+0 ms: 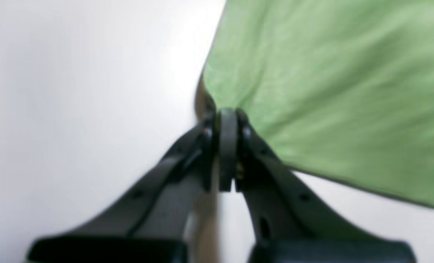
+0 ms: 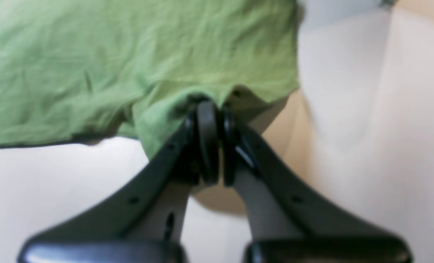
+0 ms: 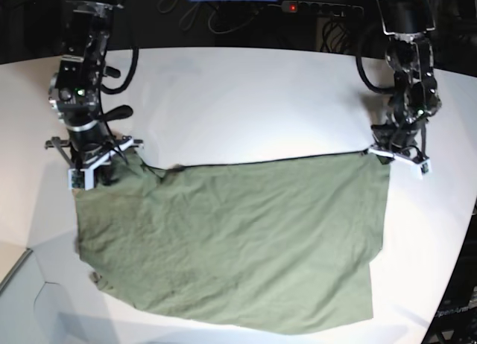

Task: Layout the t-shirt on the table in an organized manner, then fold the t-shirt properly
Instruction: 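Drag the held shirt edge with both grippers to straighten it, then open both grippers and release the shirt edge, then grasp the shirt edge with both grippers and pull it taut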

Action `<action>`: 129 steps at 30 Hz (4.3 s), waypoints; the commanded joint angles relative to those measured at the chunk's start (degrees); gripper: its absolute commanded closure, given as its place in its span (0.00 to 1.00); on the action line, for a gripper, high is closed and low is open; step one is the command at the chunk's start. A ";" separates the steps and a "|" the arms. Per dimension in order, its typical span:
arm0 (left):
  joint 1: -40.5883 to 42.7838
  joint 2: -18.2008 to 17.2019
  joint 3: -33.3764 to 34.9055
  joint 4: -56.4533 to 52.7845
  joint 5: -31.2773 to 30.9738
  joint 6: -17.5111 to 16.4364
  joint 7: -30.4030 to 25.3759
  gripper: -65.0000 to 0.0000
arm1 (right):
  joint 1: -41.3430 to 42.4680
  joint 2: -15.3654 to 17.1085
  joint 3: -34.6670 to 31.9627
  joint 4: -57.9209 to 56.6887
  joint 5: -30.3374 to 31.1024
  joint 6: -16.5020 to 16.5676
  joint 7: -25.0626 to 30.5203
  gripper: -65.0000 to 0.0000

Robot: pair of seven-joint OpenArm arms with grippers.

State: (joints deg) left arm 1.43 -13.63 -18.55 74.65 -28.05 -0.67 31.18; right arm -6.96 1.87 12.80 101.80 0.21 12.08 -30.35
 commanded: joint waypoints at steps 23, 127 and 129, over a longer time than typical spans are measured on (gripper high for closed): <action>9.78 -5.32 -0.84 11.81 0.84 0.89 0.16 1.00 | -11.02 -1.03 5.53 7.34 0.19 6.69 1.82 1.00; 15.40 -1.36 -10.25 15.68 0.41 0.71 6.84 1.00 | 7.27 3.27 1.49 -1.45 -0.16 20.85 -12.16 0.66; 15.58 -1.36 -10.25 15.94 0.41 0.71 6.84 1.00 | 12.90 5.30 1.49 -7.86 -0.16 20.85 -12.95 0.54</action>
State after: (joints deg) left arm 17.23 -14.37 -28.42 89.36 -27.40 0.01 38.92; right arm 5.08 6.59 14.02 92.60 -0.12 33.39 -44.31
